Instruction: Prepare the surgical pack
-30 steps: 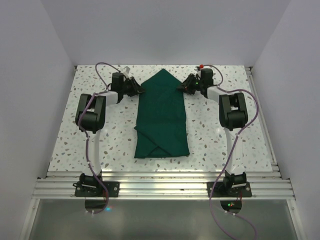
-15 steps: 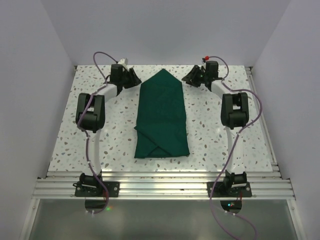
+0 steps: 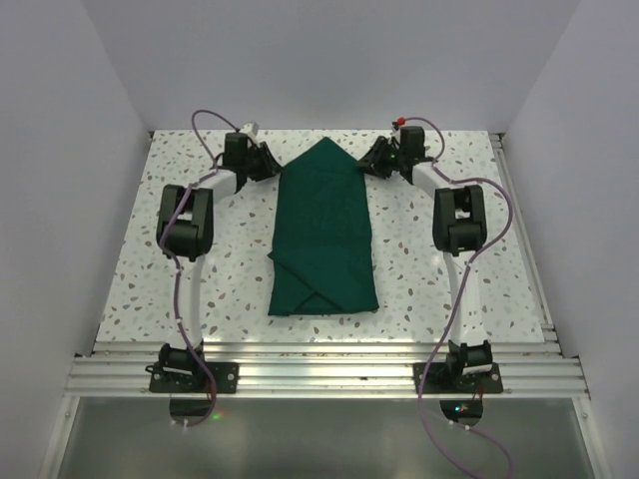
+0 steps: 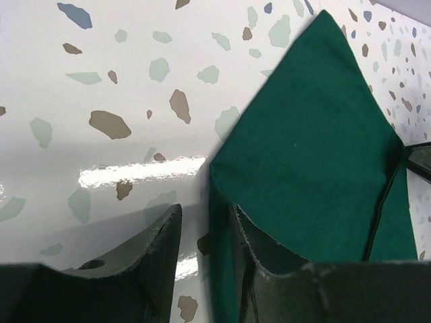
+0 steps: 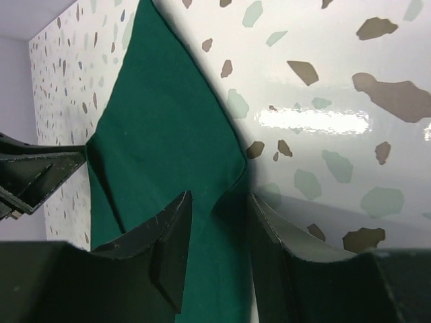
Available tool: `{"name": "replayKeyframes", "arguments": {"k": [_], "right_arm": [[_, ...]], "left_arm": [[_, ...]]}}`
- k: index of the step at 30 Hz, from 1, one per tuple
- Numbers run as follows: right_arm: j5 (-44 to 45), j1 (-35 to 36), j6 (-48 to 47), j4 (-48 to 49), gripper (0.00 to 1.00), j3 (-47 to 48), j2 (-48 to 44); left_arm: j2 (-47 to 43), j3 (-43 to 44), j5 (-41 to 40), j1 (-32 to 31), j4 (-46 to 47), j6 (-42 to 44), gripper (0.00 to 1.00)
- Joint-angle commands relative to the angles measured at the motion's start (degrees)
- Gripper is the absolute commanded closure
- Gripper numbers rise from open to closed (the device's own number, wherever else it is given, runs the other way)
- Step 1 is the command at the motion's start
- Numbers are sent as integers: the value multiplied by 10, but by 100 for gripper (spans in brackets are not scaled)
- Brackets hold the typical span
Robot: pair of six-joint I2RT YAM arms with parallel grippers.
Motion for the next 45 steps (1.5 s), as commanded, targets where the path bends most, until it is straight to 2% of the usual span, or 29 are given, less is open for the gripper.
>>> {"name": "replayKeyframes", "arguments": {"k": [1,4,6,8,10,11,12,21,24,35,45], "right_arm": [[3,14,-7,-29,59,15,25],[14,14,-7,-32,63,16,26],[17,14,-7,-37,73,21,29],[17,14,-6,-41,85,32,33],[16,13,-3,-46,89,43,36],[17,13,-3,-46,96,45,38],[16,12,-2,-48,100,47,37],[5,2,6,-7,100,9,-31],[-7,2,13,5,100,2,-56],[-39,3,23,31,100,-73,-157],[-63,11,33,83,100,-219,-277]], "left_arm": [[32,12,23,-7,-22,-12,62],[38,12,21,-15,-21,-15,65],[45,25,15,-19,-31,-15,72],[59,45,16,-19,-37,-19,84],[72,56,23,-19,-37,-23,92],[73,66,25,-19,-37,-25,100],[76,72,26,-19,-56,-25,100],[16,63,32,-6,-47,-9,100],[-20,37,37,-6,-9,-8,100],[-153,-100,62,-6,87,-3,100],[-295,-238,90,-8,133,-8,100]]}}
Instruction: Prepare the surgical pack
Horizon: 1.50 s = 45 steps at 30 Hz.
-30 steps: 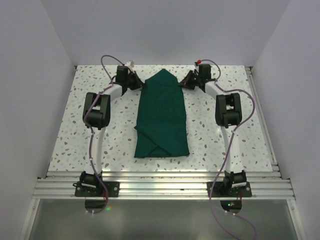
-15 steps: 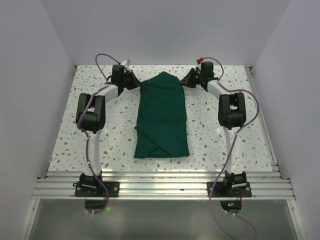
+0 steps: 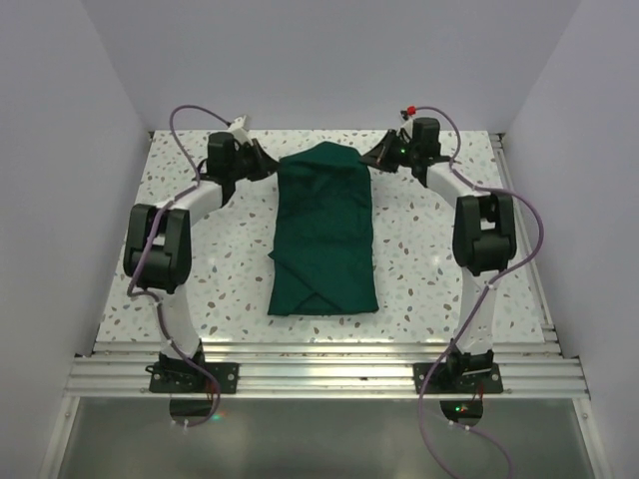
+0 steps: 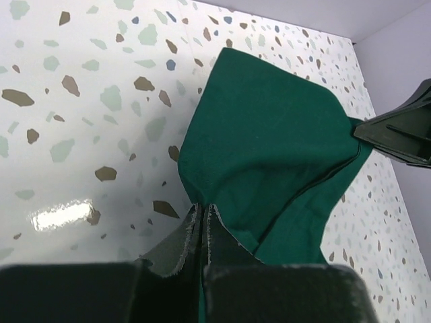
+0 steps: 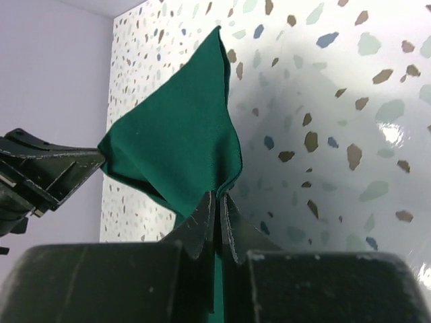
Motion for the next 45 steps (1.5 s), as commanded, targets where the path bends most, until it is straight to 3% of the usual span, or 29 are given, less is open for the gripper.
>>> {"name": "replayKeyframes", "arguments": {"k": [1,17,30,40,45], "right_arm": [[-20,9,5,35,100,-36,-86],[0,36,-40,-39,100,-214,-325],[23,62,-63,-97,100,-313,-466],[35,68,-83,-163,100,-403,-539],[46,76,-69,-159,100,-481,-573]], "left_arm": [[-78,-45,23,0,43,11,100],[-374,-221,-6,-8,-34,25,100],[-514,-297,-1,-18,-118,39,100],[-588,-386,-28,-97,-198,26,100],[-628,-462,-42,-108,-206,4,100]]}}
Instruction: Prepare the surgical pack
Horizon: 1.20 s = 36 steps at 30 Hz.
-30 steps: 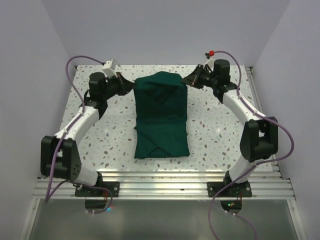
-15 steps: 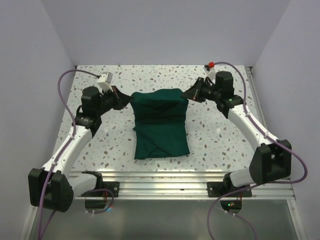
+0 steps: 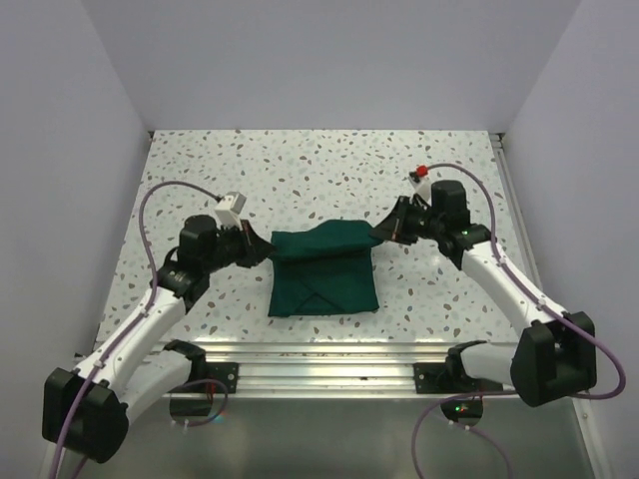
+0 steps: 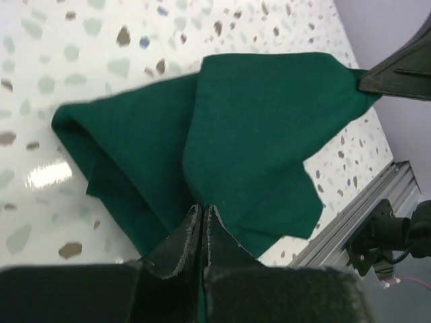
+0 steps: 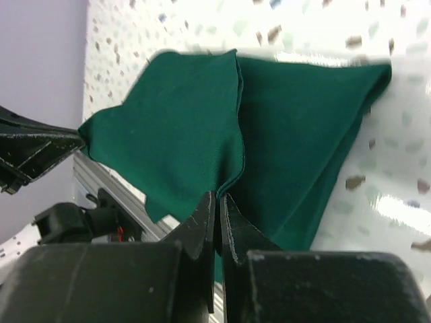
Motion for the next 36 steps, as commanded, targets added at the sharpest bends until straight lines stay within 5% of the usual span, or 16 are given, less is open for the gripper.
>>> {"name": "replayKeyframes", "arguments": {"k": [1,22,25,30,36], "right_arm": [[16,7,7,-14,100,-41,-42],[125,89,111,12,100,-277,-149],[139,93,121,17,86,-294,-151],[171,94,119,12,52,-304,-173],[145,100,125,46,46,-308,-143]], "left_arm": [[-28,-38,-20,-3,-25,-15,100],[-14,-161,-47,-9,-29,-68,100],[-7,-170,-53,-11,-21,-71,100],[-13,-181,-57,-20,-3,-76,71],[-18,-197,-49,-24,37,-80,53]]}}
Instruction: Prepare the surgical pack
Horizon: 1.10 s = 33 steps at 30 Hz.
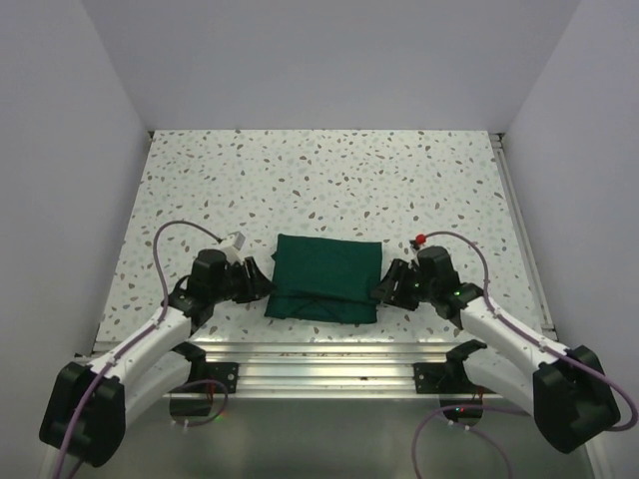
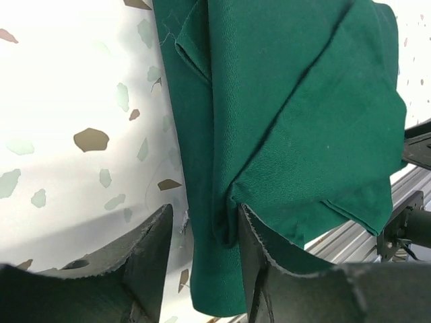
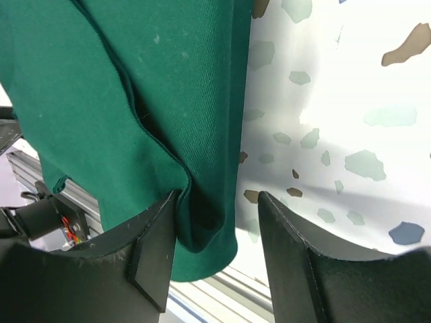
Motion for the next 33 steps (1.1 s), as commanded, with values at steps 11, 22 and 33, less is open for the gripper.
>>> {"name": "replayKeyframes", "arguments": {"k": [11,22,33], "right_arm": [[-2,24,34,135,70,-24,92],[5,-6,-28,149,83,88,213],[-32,-81,-109,115,80,356,451]], "left_arm": [[58,-68,19,-16,141,-41,83],[138,-58,-34,-16,210,-54,100],[308,73,-106,-15,331,-59,100]]}}
